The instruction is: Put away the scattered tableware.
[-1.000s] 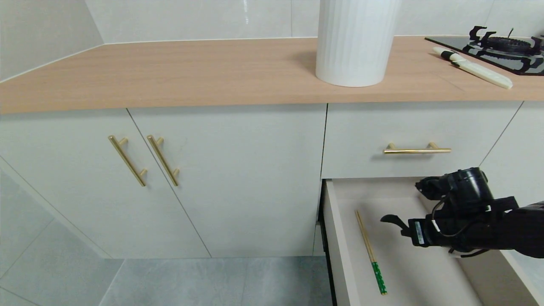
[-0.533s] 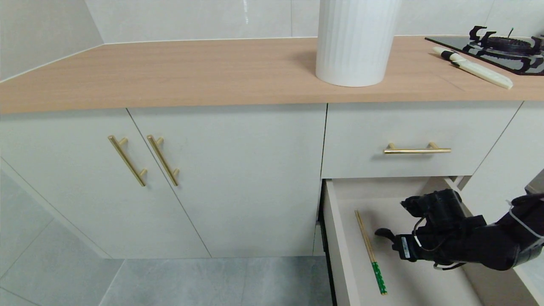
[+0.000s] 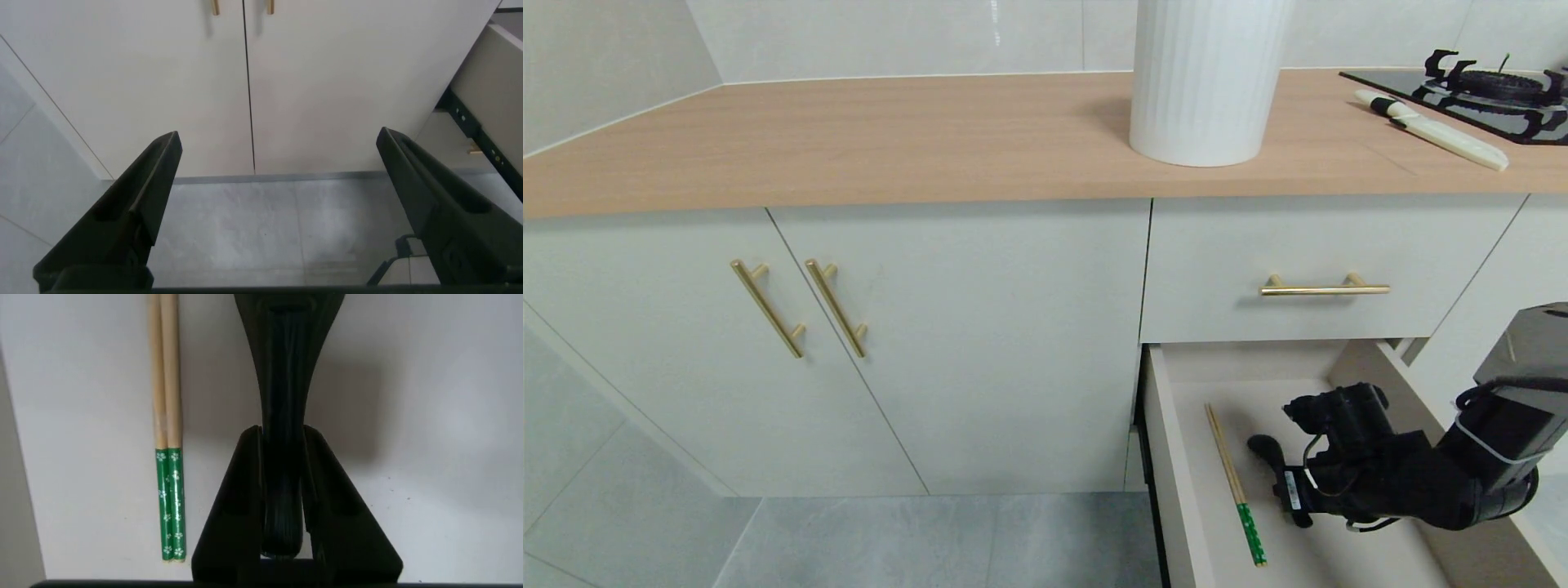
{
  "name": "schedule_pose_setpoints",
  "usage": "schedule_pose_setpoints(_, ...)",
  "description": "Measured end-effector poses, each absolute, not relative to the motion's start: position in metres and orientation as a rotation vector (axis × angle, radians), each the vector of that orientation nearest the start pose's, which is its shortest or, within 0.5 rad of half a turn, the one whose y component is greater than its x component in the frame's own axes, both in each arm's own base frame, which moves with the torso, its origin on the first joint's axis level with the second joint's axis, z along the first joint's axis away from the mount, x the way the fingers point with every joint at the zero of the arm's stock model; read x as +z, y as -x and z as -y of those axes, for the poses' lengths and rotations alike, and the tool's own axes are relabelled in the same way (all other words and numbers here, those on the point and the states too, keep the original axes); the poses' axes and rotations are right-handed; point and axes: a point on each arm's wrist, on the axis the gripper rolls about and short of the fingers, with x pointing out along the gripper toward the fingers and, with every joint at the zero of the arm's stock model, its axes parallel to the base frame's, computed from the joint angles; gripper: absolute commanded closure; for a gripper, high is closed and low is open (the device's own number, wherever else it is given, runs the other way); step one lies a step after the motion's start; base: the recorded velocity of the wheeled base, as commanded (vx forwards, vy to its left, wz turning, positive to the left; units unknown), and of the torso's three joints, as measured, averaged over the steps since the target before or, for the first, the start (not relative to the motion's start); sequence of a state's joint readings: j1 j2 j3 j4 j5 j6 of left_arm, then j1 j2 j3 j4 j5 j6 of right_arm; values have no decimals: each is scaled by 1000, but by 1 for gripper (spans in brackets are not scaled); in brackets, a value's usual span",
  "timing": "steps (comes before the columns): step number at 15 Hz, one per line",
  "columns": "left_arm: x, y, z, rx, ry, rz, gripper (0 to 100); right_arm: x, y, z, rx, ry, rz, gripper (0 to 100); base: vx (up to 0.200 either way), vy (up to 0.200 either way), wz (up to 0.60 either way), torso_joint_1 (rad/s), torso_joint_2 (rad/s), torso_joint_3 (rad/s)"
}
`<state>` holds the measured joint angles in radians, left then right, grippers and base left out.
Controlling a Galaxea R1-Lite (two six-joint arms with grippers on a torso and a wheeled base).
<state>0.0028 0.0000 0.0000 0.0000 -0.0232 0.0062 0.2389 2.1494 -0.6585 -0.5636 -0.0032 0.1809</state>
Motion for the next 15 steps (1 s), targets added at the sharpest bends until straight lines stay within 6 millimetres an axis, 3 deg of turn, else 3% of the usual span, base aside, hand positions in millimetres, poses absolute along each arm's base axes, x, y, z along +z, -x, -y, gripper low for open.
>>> schedule_pose_setpoints(5,75,23,1,-20,-6,0,0,2,-306,-74,126,-72,-935,0,0,0,0,0,0,0)
schedule_pose_setpoints(8,75,23,1,-20,-6,0,0,14,-304,-74,125,-87,-905,0,0,0,0,0,0,0)
schedule_pose_setpoints(12,75,23,1,-20,-6,0,0,63,-284,-68,126,-111,-813,0,0,0,0,0,0,0)
schedule_pose_setpoints(15,75,23,1,-20,-6,0,0,106,-253,-60,125,-115,-781,0,0,0,0,0,0,0)
